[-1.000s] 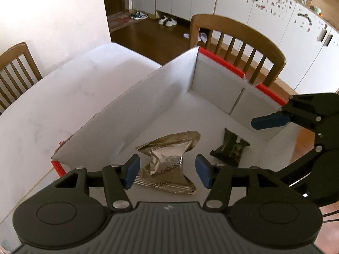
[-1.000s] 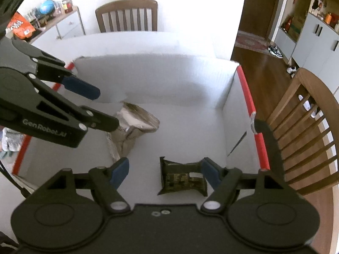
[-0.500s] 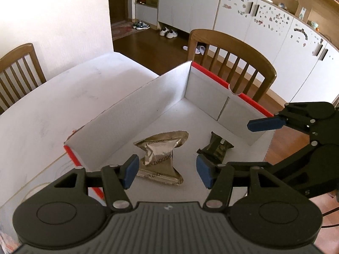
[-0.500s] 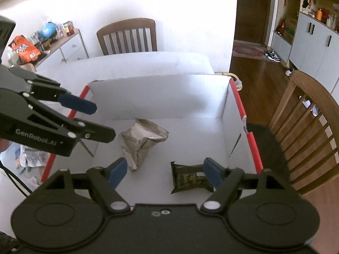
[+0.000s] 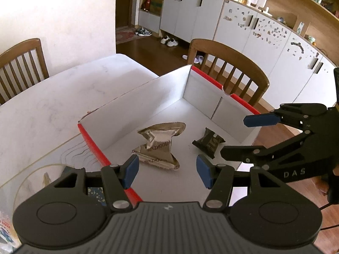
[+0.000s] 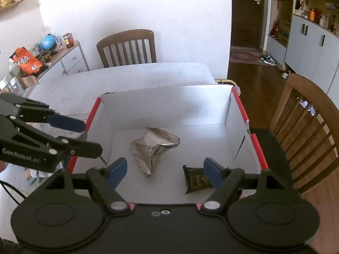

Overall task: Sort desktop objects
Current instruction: 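Withdraw both grippers from the shoebox back toward the snack pile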

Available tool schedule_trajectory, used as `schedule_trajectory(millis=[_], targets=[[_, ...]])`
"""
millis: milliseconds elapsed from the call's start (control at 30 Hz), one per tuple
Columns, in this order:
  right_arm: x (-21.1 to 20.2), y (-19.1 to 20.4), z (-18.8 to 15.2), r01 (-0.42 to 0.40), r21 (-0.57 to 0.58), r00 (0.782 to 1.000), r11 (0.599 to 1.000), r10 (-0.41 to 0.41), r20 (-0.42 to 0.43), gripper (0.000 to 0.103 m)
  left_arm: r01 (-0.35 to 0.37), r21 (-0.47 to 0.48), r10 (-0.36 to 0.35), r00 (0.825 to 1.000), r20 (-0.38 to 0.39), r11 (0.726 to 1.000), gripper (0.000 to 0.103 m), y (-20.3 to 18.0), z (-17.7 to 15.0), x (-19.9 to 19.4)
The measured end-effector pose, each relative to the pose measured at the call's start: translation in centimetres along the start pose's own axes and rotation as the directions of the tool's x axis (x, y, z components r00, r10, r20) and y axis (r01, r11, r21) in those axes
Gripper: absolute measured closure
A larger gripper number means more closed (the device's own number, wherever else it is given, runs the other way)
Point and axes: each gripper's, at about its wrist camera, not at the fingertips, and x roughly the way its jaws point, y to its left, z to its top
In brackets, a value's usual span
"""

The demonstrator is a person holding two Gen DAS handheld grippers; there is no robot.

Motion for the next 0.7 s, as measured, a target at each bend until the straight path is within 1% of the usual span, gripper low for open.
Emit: schedule_trajectory(millis=[100,167,200,400,467,500,700], targets=[[-0.4,0.7,-0.2,0.008,0.019,1.000,1.000,-0.008,0.013,0.023,0.003,0.010,-0.003,1.000,0.015,1.000,0.045,0.1,-0.6,-0.9],[-0.7,1.2,-0.4,-0.006,0.025,1.000,1.000,0.005,0.029,0.019,0.005,0.011,-0.005,1.000,0.018,1.000,0.045,0.3,-1.1,-1.4],[-0.9,1.5,-0.5,-0.006,0.026,0.999,1.000,0.005,0.038,0.018,0.008,0.012,-0.008,1.000,0.017,1.000,0.045,0.3,-1.4,-1.6],[-1.7,3.6,-0.7,0.007,0.057,0.998,0.998,-0.011,0.063,0.018,0.006,0.011,-0.006,1.000,0.027,1.000,0.044,1.4,-3.3,-3.2],[-1.8,4.4,-0.8,0.011,0.058,0.998,0.998,-0.015,0.067,0.017,0.008,0.006,-0.008,0.999,0.036,1.000,0.040,2.0,-3.9,-3.9],[-1.9,4.9,-0.9,0.014,0.059,0.997,0.998,-0.018,0.069,0.017,0.004,0.004,-0.004,0.999,0.044,1.000,0.036,2.3,-4.2,-4.3],[-2.3,8.0,-1.4,0.005,0.075,0.996,0.997,-0.012,0.088,0.015,0.005,-0.011,-0.004,0.998,0.062,1.000,0.035,4.5,-6.3,-6.7]])
